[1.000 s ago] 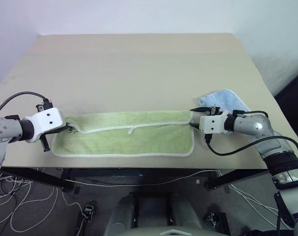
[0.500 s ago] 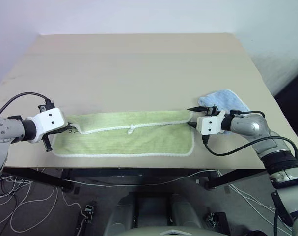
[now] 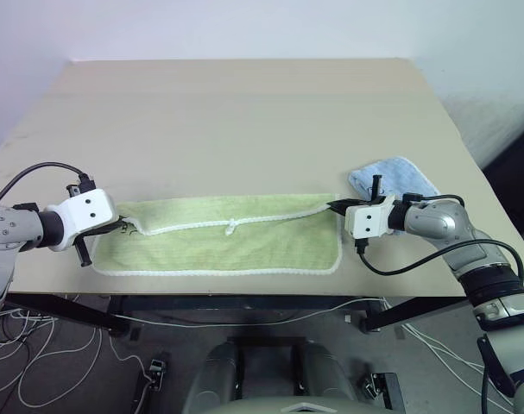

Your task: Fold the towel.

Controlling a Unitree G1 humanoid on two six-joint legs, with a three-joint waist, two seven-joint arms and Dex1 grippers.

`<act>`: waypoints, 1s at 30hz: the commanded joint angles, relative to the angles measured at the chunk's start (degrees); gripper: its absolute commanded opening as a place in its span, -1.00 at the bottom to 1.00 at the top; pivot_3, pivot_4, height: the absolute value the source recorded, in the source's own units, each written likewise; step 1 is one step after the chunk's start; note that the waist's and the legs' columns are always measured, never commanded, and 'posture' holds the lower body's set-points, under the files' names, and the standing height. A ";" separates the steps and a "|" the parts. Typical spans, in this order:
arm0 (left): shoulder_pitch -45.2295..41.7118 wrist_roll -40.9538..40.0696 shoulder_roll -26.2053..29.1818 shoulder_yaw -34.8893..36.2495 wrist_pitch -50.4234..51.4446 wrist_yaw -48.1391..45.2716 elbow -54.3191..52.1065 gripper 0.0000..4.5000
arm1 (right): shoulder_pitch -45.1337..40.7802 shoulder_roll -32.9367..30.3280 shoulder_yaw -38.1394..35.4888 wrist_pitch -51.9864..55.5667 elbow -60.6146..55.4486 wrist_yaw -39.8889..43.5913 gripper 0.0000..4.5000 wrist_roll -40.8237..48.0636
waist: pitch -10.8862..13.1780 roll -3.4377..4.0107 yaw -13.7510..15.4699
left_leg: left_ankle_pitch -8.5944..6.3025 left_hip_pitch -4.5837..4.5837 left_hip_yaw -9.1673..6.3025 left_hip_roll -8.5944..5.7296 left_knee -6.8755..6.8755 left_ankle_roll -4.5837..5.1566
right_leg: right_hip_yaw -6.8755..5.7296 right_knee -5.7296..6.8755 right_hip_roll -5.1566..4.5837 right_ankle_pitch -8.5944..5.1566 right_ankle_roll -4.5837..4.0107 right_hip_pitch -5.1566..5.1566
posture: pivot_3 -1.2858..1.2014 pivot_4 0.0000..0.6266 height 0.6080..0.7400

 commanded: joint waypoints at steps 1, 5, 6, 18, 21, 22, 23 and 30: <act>-0.56 -2.53 -0.35 4.54 -1.00 1.91 0.00 -1.00 | -0.68 -1.12 -2.22 0.04 -0.70 -0.73 -0.99 1.48 | 0.00 0.00 0.01 | 0.00 0.00 0.00 0.00 0.00 0.00 | 0.00 0.00 0.00 0.00 0.00 0.00 | 0.03 -0.52 1.00; -5.03 -5.21 -2.08 9.45 -0.82 6.90 4.30 -1.00 | -3.64 -1.81 -6.52 4.71 -0.33 1.05 -0.99 7.81 | 0.02 0.01 0.14 | 0.00 0.00 0.00 0.00 0.02 0.00 | 0.00 0.02 -0.02 0.00 0.00 0.00 | 0.03 -0.52 1.00; -6.81 -5.45 -2.60 10.27 -1.09 8.50 5.98 -1.00 | -4.77 -2.15 -7.32 5.70 0.20 1.62 -0.99 8.99 | 0.03 -0.01 0.10 | 0.00 0.00 -0.01 0.00 0.05 0.00 | -0.01 0.05 -0.02 0.00 0.00 -0.01 | 0.03 -0.52 1.00; -33.45 -3.40 -7.00 7.94 -7.41 18.57 25.36 -1.00 | -25.74 -3.24 -9.57 4.83 17.85 3.62 -0.99 10.84 | 0.05 -0.04 -0.04 | 0.01 -0.05 0.03 -0.07 0.11 -0.02 | -0.01 0.15 -0.05 0.01 0.01 -0.09 | 0.03 -0.52 1.00; -39.48 -3.01 -7.09 7.06 -9.34 19.00 29.88 -1.00 | -30.87 -3.81 -10.04 4.03 21.44 4.59 -0.99 11.52 | 0.05 -0.04 -0.15 | 0.01 -0.05 0.04 -0.06 0.07 -0.02 | 0.00 0.14 -0.03 0.00 0.01 -0.12 | 0.03 -0.52 1.00; -40.65 -3.22 -6.68 6.97 -9.44 18.22 30.53 -1.00 | -31.98 -4.28 -10.49 4.07 21.81 5.42 -0.99 12.15 | 0.05 -0.04 -0.19 | 0.01 -0.05 0.06 -0.06 0.07 -0.02 | 0.01 0.15 -0.03 0.00 0.01 -0.13 | 0.03 -0.52 1.00; -40.95 -3.44 -5.99 6.89 -9.79 17.02 30.64 -1.00 | -32.60 -4.79 -11.04 4.33 21.70 6.48 -0.99 13.04 | 0.05 -0.04 -0.20 | 0.01 -0.05 0.08 -0.06 0.06 -0.02 | 0.02 0.15 -0.03 0.00 0.01 -0.14 | 0.03 -0.52 1.00; -26.13 -11.29 0.24 13.98 -7.15 5.62 21.16 -1.00 | -23.32 -9.73 -16.98 16.54 6.73 19.23 -0.99 26.23 | 0.05 -0.03 -0.73 | 0.01 -0.07 0.13 -0.01 0.03 -0.01 | 0.10 0.33 -0.07 0.00 0.01 -0.18 | 0.03 -0.52 1.00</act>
